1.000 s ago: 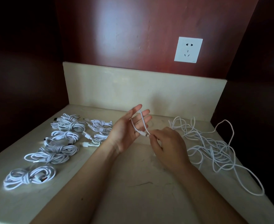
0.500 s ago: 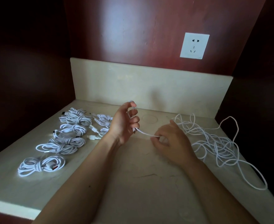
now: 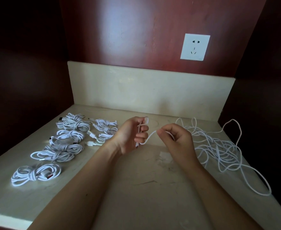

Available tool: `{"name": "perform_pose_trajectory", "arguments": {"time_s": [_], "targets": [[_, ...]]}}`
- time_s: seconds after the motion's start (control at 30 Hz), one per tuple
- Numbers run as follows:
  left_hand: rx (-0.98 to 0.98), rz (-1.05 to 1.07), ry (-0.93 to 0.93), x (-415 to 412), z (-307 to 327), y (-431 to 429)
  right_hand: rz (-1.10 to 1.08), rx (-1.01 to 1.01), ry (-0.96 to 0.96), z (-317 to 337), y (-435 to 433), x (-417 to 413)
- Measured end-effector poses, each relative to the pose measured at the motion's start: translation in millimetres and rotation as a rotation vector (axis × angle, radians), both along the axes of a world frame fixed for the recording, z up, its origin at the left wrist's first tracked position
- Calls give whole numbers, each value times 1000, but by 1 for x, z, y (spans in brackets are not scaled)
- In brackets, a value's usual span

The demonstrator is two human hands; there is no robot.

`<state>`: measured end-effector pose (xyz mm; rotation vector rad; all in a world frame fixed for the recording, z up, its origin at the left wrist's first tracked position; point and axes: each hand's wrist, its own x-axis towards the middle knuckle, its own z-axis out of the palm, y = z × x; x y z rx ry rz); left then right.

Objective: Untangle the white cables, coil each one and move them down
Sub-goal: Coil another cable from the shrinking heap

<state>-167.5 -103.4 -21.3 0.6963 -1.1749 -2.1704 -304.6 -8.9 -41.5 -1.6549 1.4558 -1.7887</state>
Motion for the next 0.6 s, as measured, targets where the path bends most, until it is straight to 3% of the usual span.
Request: {"name": "perform_pose_trajectory", "arguments": {"time_s": [0.3,0.6], "targets": [[-84,-240,-166,-15,-8,17,-241,45,139,-6,-6,-9],[-70,-399,-224,-14,-4,30,-130,18,188,-8,-7,-16]]}}
